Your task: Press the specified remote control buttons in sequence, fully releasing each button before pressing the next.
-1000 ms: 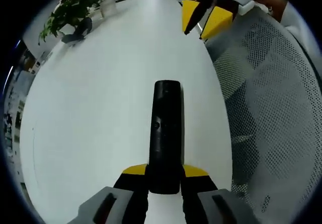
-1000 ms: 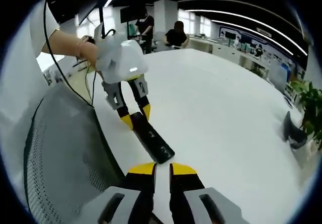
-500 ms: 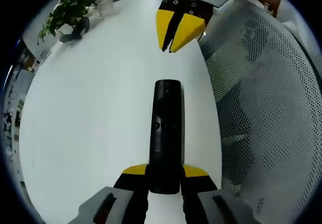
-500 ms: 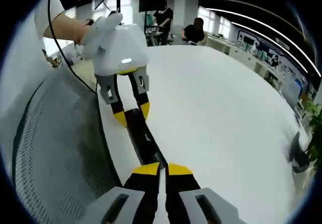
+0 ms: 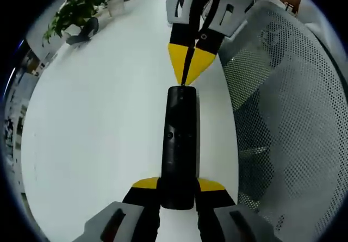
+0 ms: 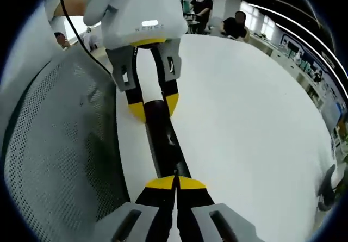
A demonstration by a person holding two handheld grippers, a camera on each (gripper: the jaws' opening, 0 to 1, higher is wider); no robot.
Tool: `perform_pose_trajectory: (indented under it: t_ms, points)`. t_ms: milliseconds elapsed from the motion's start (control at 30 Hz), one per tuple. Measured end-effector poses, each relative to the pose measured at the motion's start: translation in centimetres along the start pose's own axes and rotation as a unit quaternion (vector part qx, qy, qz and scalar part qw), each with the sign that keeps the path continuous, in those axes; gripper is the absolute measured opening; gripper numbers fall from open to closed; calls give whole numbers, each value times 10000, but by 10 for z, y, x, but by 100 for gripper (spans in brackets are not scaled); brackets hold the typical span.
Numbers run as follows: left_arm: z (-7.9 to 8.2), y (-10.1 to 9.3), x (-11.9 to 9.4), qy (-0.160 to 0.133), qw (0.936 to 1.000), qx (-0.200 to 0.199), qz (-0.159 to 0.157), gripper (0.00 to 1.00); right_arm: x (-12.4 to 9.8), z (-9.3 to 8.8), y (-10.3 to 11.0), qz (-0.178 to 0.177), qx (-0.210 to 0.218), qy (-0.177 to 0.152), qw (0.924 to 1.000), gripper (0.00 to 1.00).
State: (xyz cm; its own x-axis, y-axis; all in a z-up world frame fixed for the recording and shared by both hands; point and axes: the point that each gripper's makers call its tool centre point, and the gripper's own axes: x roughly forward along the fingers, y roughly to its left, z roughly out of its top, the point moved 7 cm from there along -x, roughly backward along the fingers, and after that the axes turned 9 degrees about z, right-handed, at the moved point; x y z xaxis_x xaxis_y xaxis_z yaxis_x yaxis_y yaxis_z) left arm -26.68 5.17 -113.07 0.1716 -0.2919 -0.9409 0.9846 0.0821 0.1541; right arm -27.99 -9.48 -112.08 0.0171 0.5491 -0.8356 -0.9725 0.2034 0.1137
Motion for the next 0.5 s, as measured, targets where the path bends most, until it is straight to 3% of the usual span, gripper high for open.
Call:
perform_pose_trajectory:
  t_ms: [267, 433, 500]
  points:
    - [-3, -1, 0, -198, 9998, -33, 9, 23, 3, -1, -4, 134, 2, 189, 9997, 0]
    - [-4, -1, 1, -297, 9996, -40, 2, 23, 5, 5, -5, 248, -752, 849, 9932, 0]
    - [-5, -1, 1, -329, 9995, -22, 6, 23, 7, 9, -5, 282, -794, 1102, 9903, 0]
